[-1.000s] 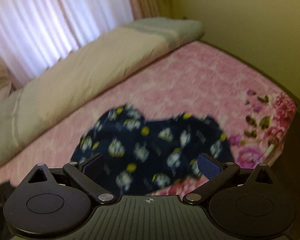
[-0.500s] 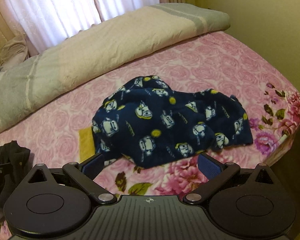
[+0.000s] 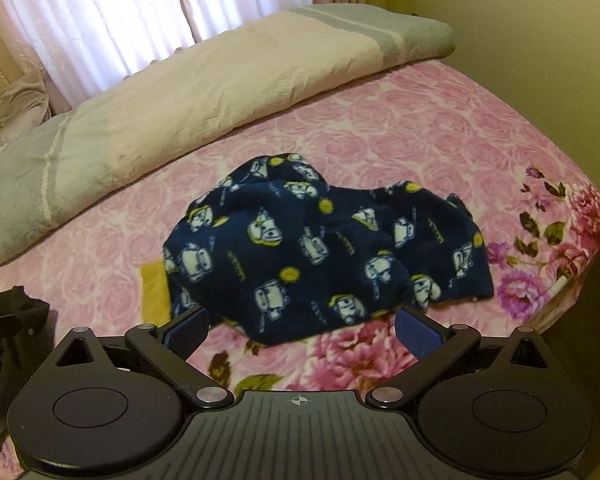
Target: Fold clothes
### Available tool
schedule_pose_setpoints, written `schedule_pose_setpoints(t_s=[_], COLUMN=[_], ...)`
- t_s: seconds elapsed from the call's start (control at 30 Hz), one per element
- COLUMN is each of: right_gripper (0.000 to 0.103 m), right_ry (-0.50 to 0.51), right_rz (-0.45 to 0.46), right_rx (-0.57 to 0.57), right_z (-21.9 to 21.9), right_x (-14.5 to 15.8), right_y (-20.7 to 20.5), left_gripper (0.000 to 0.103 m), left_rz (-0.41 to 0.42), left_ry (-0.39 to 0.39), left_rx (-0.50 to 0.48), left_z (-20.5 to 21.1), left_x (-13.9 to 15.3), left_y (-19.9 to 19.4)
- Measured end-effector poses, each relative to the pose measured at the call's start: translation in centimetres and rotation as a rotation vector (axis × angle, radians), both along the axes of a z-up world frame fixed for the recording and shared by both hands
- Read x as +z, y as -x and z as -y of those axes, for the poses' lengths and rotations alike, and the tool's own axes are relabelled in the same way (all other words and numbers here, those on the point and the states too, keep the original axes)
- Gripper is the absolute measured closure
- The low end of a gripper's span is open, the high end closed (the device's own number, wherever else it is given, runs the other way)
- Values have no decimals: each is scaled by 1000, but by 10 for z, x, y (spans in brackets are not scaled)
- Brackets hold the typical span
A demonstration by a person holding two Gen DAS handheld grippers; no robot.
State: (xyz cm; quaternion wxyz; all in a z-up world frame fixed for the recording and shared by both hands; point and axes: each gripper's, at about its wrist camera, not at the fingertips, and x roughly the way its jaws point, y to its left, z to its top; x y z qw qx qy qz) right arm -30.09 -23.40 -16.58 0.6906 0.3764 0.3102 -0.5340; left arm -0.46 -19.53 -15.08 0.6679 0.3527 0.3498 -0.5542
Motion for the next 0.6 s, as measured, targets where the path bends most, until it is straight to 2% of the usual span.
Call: schedule_pose_setpoints(t_s=[0.17, 0.27, 0.43, 0.6], right_gripper=[1, 1, 1, 1], right_ry=[-1, -11, -40, -104], right_rz=[-9, -17, -54, -93], right_rx=[29, 22, -4, -33], right_z=[40, 68, 112, 138], right_x=[-7, -13, -28, -51], right_y=[43, 84, 166, 243], left_gripper=[59, 59, 55, 49], left_rz=[-23, -39, -81, -143], left_ry=[-5, -29, -67, -121], left_rx=[56, 66, 23, -57], left_z=[29, 52, 84, 104], left_x=[-10, -20, -44, -84], left_y=[34, 69, 143, 224])
